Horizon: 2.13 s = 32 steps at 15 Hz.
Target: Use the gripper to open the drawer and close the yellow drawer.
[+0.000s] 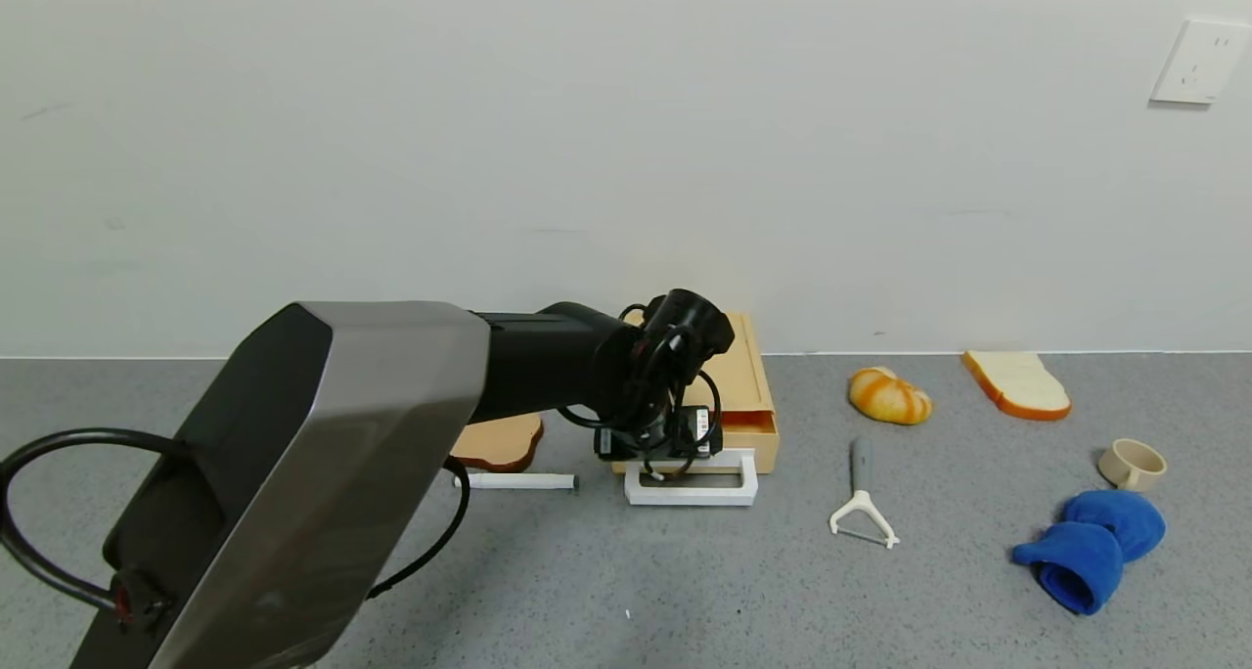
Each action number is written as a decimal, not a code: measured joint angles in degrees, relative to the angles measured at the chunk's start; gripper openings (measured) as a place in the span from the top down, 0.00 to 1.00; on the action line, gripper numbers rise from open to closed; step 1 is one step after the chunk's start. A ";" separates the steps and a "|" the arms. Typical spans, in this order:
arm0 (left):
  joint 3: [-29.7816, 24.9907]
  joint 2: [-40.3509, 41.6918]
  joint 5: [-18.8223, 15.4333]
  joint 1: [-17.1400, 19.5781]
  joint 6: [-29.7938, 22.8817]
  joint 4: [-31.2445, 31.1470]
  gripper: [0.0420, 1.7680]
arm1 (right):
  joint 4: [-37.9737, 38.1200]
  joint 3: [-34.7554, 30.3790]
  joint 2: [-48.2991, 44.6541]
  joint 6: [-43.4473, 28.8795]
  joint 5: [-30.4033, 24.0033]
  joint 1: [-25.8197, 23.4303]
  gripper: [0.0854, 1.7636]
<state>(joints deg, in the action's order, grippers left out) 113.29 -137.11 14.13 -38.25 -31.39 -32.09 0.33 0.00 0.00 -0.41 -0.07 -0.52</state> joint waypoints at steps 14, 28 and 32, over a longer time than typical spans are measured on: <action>0.00 -1.43 0.26 2.10 3.28 6.90 0.03 | 0.00 0.00 0.00 0.00 0.02 0.00 0.03; -0.89 9.72 0.63 -0.05 5.95 -5.12 0.03 | 0.00 0.00 0.00 0.00 -0.02 0.00 0.03; -2.71 20.89 0.54 0.09 9.05 -8.64 0.03 | 0.00 0.00 0.00 -0.02 0.00 0.00 0.03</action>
<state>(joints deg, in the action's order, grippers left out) 110.58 -116.21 14.67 -38.17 -22.35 -40.73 0.33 0.00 0.00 -0.44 -0.07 -0.52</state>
